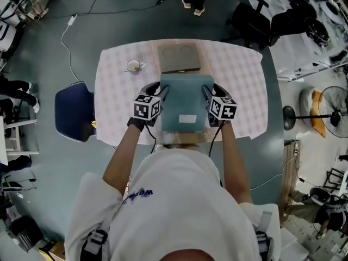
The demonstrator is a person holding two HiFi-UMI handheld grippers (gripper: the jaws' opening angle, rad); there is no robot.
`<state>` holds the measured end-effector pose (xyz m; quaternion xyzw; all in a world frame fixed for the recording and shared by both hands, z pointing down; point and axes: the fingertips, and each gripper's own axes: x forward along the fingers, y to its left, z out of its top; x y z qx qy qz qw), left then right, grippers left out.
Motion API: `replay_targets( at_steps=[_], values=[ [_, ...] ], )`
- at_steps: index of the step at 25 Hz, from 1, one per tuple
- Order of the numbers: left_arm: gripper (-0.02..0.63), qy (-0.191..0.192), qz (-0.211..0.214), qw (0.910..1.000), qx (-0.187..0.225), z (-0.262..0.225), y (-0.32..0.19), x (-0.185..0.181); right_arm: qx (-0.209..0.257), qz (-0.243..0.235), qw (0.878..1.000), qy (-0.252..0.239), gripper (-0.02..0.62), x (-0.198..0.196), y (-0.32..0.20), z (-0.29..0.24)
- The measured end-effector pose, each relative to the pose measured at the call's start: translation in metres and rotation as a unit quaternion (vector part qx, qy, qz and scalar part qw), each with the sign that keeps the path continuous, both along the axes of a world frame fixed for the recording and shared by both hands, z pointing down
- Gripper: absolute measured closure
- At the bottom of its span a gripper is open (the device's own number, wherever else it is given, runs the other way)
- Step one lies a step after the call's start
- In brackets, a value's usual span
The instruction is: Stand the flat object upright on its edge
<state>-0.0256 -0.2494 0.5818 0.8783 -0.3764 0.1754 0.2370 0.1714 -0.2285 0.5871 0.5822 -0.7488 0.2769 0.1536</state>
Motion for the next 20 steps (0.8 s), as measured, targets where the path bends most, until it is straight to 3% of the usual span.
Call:
replay_targets(
  at_steps=[20],
  values=[
    [0.451,-0.004,0.001,0.9988,0.048,-0.038,-0.007,-0.002,0.038,-0.001,0.999,0.006,0.4,0.001,-0.008,-0.037]
  ],
)
